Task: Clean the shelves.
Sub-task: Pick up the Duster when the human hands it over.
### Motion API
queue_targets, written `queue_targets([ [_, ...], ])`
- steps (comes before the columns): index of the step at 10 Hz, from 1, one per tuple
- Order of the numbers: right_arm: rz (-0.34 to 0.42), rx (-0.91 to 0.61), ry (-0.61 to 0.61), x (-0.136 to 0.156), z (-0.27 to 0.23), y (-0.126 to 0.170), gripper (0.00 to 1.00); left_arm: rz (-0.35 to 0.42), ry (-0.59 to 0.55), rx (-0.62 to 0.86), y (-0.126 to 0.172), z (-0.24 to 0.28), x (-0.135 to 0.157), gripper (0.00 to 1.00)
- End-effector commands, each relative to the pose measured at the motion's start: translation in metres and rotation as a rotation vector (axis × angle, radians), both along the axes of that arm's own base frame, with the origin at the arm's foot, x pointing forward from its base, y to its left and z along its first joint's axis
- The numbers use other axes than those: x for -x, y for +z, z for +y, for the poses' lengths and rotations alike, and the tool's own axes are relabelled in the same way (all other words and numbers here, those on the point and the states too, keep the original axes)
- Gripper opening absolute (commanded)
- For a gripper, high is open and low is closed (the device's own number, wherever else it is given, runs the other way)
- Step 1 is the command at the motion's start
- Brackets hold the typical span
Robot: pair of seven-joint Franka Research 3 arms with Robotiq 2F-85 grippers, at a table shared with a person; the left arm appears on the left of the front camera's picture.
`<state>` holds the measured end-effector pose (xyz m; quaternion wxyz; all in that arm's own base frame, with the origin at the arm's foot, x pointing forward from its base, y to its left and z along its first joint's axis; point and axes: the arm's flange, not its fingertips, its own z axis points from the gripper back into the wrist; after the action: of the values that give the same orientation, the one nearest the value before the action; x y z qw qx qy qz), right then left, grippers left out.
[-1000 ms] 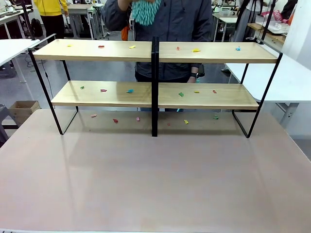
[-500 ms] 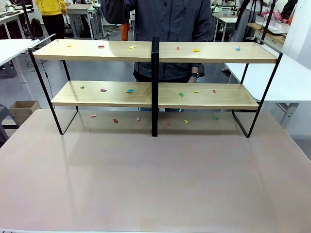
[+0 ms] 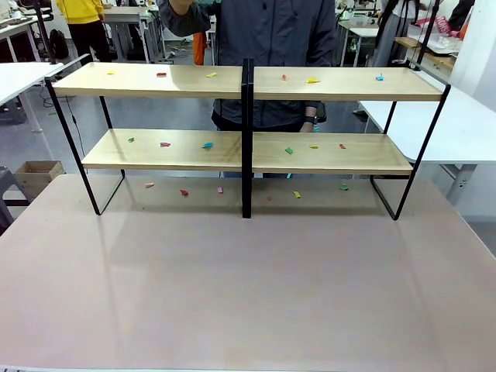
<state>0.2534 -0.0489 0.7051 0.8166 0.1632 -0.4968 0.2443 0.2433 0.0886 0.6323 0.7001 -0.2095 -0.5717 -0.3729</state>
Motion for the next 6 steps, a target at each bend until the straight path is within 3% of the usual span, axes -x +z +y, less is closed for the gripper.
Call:
queue_targets([
  [1,-0.007,0.001,0.006,0.0005,0.0028,0.0020,1.00,-0.010,-0.012,-0.006,0.0005,-0.0004,0.0021,1.00],
  [6,-0.007,0.001,0.006,0.0005,0.0028,0.0020,1.00,-0.010,-0.012,-0.006,0.0005,-0.0004,0.0021,1.00],
])
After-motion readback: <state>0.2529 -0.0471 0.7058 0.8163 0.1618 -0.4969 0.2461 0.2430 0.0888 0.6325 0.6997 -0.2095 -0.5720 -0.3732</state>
